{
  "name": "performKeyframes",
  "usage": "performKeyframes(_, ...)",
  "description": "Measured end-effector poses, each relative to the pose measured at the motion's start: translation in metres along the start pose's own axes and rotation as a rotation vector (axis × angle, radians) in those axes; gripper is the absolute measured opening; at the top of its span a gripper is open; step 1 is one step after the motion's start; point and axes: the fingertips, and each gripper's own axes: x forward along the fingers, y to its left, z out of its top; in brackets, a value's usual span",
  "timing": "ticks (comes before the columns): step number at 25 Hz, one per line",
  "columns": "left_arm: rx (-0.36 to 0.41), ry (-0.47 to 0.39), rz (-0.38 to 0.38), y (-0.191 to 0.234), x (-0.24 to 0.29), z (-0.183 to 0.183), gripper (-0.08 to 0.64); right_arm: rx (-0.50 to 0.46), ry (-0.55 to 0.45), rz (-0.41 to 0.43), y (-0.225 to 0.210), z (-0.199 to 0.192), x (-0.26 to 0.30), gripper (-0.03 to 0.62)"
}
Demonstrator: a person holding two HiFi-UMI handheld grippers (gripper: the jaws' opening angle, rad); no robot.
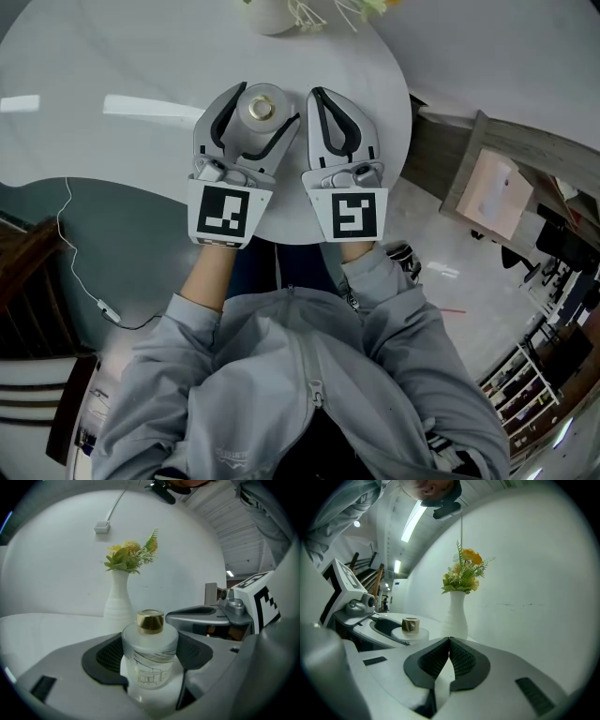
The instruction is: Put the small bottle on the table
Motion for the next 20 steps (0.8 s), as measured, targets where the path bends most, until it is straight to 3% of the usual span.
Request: performKeyframes(20, 0.032, 0.091, -0.015, -0.005, 0.006, -0.021, 0.331, -0.001, 0.043, 0.004, 0.008, -0.011, 0.001, 0.026)
